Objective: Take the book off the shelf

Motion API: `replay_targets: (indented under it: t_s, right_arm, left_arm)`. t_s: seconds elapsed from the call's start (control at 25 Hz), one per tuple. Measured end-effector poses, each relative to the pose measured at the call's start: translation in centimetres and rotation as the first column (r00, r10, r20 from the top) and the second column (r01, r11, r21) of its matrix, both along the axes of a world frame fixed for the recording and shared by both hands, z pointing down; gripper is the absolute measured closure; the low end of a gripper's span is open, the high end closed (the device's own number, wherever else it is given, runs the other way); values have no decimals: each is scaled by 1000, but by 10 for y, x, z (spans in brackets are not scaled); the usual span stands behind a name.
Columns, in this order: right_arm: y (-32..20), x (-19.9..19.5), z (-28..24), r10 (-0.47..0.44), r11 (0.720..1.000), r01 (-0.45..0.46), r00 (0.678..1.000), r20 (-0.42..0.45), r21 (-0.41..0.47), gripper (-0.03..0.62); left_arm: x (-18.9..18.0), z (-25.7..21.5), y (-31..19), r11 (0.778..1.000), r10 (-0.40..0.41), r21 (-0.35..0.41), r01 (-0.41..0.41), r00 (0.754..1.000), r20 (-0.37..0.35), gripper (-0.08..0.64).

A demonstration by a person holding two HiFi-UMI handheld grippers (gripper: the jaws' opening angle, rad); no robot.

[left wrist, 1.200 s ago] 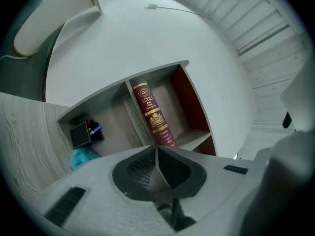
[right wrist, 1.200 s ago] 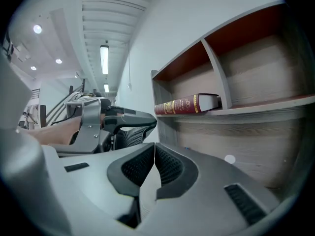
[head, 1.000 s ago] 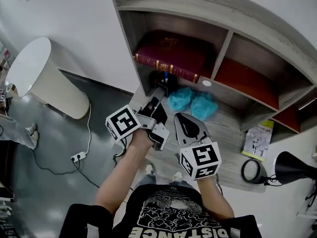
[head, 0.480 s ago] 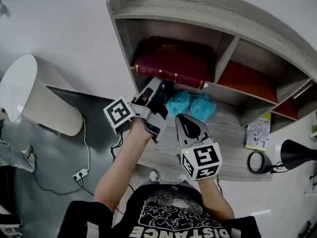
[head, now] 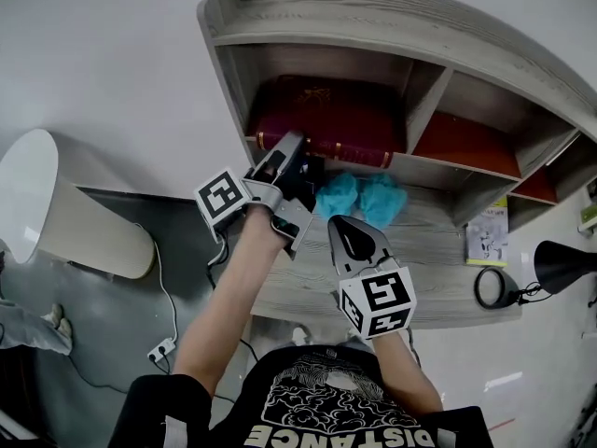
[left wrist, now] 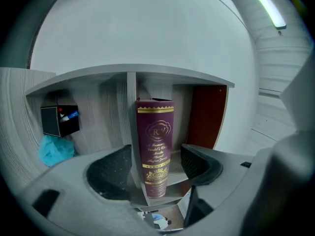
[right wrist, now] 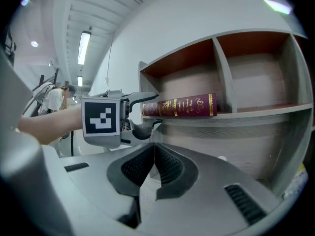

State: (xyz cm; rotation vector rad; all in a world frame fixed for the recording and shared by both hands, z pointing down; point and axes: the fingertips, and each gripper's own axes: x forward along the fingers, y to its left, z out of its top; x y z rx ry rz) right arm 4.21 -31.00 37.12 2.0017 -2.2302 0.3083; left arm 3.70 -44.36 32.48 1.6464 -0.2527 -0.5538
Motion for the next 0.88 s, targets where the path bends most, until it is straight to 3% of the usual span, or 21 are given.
replay_targets:
  t_s: [0.24, 0.32, 0.44, 0.88]
  right_arm:
    - [15, -15, 6, 40, 999, -40, 999, -8, 8, 575]
    - [19, -19, 7, 56, 998, -56, 998, -11, 3, 575]
    - [22, -21, 12, 87, 996, -87, 996, -16, -11, 575]
    - [21, -13, 11, 131, 991, -131, 991, -12, -40, 575]
  left_arm:
    - [-6, -7, 1, 997, 16, -75, -16, 1000, -9, 261]
    - [-5, -5, 2, 996, 27, -81, -26, 999, 18, 330]
    - [-2, 2, 0, 996, 38, -78, -35, 999, 37, 348]
    - [1, 4, -3, 999, 43, -24, -44, 999, -13, 357]
